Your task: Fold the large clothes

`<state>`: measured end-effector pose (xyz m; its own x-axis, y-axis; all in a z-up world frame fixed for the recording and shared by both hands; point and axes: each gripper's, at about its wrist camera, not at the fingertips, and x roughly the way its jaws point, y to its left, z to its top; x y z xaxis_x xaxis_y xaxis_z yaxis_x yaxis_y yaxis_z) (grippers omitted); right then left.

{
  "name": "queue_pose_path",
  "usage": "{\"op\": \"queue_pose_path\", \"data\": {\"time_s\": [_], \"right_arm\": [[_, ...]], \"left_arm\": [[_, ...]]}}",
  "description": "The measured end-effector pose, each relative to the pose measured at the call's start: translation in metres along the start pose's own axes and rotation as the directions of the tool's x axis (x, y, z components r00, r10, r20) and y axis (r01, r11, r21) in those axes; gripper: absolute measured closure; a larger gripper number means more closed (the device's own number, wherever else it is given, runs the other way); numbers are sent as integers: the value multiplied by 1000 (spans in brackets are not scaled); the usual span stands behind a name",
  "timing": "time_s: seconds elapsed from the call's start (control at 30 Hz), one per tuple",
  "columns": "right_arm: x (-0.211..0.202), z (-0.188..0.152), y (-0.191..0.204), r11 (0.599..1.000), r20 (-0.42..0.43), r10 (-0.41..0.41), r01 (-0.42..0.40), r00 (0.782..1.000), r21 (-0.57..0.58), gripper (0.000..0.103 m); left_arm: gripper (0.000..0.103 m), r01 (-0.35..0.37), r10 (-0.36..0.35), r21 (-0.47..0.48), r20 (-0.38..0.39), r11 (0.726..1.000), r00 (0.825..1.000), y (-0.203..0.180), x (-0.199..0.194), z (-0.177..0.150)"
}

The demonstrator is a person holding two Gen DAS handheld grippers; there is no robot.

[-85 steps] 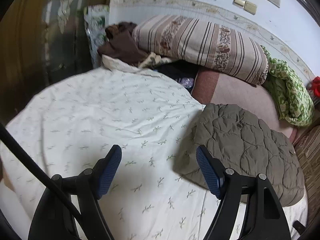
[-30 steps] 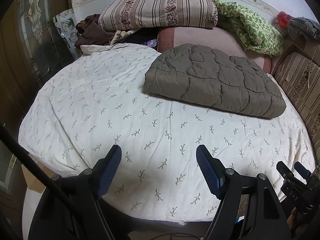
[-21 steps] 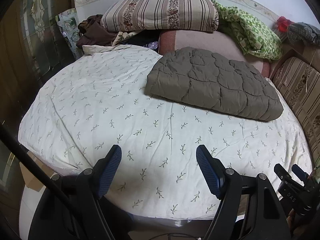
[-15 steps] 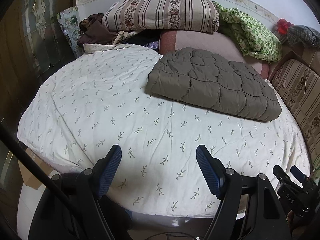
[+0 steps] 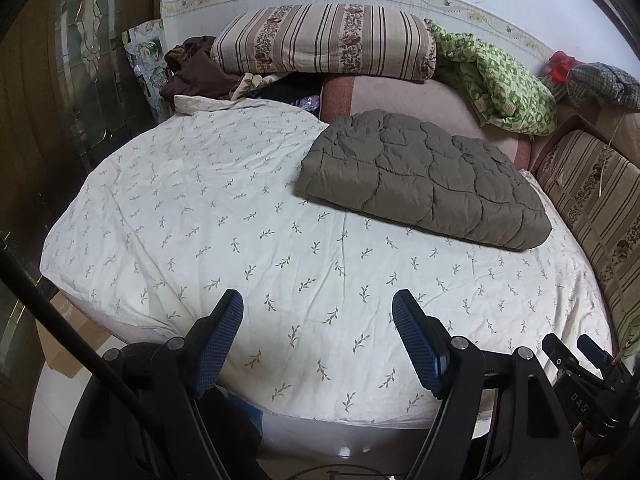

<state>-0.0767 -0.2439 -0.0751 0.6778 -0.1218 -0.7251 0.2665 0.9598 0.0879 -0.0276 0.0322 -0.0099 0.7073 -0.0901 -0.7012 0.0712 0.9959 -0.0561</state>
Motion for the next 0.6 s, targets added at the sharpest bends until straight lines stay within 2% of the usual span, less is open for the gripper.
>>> {"op": "queue_pose_path", "data": {"time_s": [0.3, 0.6], "right_arm": [[-17, 0, -4, 1000, 25, -1, 0, 1000, 13, 17], [3, 9, -15, 999, 2, 37, -37, 999, 27, 16]], "left_arm": [[27, -10, 11, -11, 19, 1000, 1000, 1, -15, 1], [27, -58, 58, -26, -7, 998, 998, 0, -4, 13]]}}
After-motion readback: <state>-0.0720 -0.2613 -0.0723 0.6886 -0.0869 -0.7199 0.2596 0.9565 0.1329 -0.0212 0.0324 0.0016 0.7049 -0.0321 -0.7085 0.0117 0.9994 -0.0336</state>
